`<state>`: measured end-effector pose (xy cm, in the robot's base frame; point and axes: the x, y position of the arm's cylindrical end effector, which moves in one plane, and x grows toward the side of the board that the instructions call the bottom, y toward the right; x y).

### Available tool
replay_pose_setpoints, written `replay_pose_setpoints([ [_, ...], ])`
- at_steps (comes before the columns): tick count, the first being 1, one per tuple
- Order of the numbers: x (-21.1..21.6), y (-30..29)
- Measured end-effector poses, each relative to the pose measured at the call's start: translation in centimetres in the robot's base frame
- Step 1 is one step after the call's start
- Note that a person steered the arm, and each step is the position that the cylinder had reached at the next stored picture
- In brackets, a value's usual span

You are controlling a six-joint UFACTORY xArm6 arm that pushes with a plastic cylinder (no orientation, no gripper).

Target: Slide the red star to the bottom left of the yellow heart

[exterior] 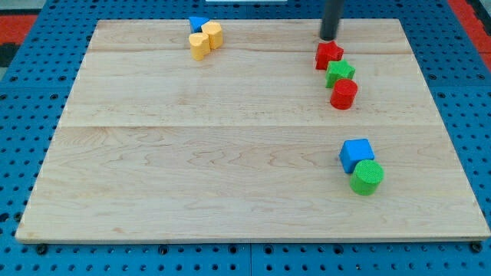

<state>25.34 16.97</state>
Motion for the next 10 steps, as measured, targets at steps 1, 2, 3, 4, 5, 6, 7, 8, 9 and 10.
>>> replay_pose_setpoints([
  [1,1.2,2.7],
  [2,1.4,1.5],
  [3,1.5,-0.8],
  [4,1.2,-0.7],
  [5,0.8,5.0],
  [6,2.8,6.1],
  [7,3.0,3.1],
  [8,2.7,-1.3],
  [9,3.5,-2.2],
  [10,3.9,-3.7],
])
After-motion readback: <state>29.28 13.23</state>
